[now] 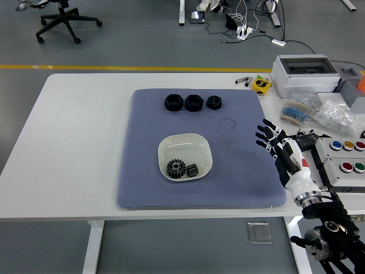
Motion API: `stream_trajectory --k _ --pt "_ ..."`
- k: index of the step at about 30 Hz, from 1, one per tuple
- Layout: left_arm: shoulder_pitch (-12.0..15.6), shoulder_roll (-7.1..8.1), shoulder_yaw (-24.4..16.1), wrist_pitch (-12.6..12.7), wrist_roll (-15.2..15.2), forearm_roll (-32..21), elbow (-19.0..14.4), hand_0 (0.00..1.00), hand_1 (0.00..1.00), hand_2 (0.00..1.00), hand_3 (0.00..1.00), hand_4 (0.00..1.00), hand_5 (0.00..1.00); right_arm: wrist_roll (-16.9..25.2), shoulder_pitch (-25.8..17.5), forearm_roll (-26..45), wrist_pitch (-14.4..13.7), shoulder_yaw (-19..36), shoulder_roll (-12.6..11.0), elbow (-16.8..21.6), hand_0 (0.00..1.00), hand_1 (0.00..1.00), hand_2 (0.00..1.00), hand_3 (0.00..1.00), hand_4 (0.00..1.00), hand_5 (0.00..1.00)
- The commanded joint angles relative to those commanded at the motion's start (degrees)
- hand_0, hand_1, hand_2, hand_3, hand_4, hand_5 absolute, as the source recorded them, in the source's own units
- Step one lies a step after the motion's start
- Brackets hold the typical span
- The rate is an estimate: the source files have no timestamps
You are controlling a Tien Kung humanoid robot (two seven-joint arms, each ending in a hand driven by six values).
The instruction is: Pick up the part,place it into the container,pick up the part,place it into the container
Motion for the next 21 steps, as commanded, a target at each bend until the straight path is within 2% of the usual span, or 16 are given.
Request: stream_trajectory --k 21 --pt "-0.2 0.0 1.92 -0.17 0.08 -1.57 0.0 0.829 0.765 0.796 0.574 0.483 0.738 0.12 0.14 -0.01 -0.82 0.3 0.35 0.0 0.891 0.837 0.861 0.873 0.998 0.76"
